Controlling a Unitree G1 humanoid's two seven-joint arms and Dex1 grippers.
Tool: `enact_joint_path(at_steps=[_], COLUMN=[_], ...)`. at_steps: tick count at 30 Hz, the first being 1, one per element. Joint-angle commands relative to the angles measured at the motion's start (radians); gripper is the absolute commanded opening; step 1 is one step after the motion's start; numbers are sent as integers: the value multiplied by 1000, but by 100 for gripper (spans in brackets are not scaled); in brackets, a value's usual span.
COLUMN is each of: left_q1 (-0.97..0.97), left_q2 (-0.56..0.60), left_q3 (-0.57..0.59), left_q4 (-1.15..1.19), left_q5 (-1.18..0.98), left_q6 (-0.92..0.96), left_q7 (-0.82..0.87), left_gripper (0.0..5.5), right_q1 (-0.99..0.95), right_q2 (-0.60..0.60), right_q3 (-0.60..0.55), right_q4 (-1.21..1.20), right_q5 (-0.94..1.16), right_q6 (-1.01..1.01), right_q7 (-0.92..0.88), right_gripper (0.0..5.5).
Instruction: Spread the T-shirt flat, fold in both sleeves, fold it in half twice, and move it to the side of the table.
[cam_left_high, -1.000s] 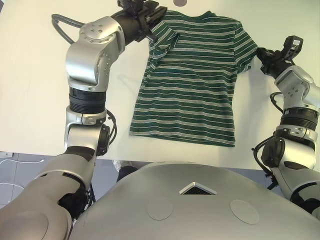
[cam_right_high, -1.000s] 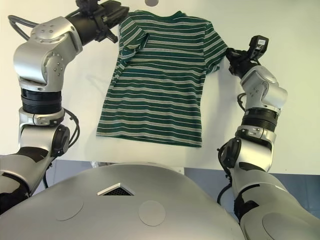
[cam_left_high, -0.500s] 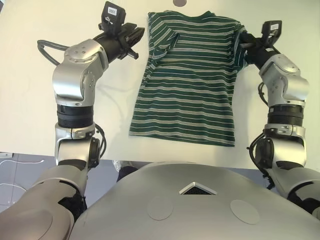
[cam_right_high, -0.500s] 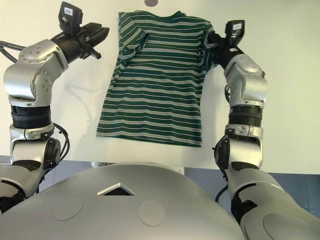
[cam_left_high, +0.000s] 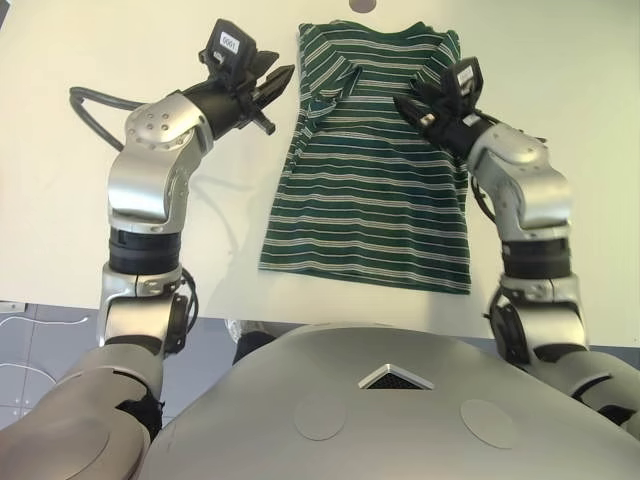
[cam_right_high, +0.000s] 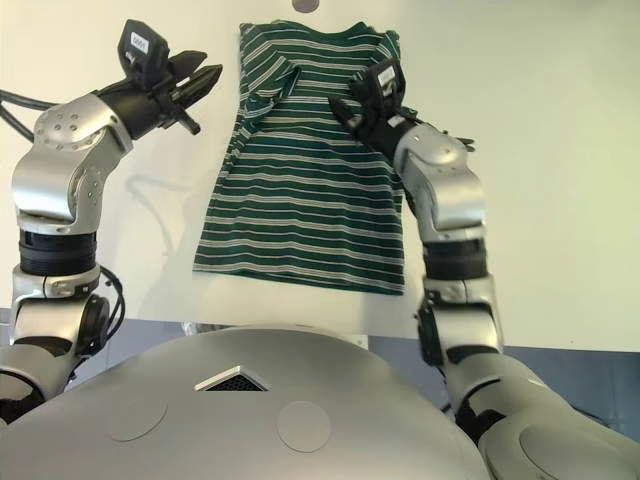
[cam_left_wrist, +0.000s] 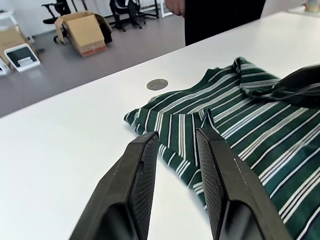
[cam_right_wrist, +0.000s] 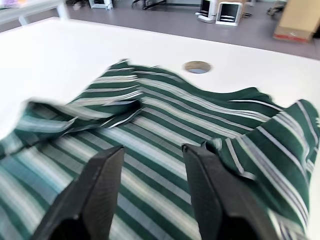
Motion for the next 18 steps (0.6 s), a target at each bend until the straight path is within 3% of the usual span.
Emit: enact_joint_path(at_steps=[1, 4, 7, 12, 18], left_q1=[145, 291, 397, 463, 476], left_q2=[243, 452, 548, 505, 460], left_q3=[-17, -41, -48, -89, -165], left_q4=[-21, -26, 29, 89, 43], left_q5=[160, 228, 249, 314, 416], left_q6=[-375, -747, -1000, -1146, -1137], left_q7=[-147, -333, -403, -357, -330], left_gripper=[219, 246, 246, 246, 246], right_q1=[128, 286, 438, 591, 617], right_q2=[-292, -551, -641, -640, -541], right_q3=[-92, -164, -204, -190, -118], right_q4=[-117, -35, 42, 86, 96], right_q5=[-31, -48, -49, -85, -207], right_q6=[-293, -712, -996, -1215, -1301], right_q7=[261, 584, 721, 721, 581], right_gripper=[220, 220, 220, 220, 220])
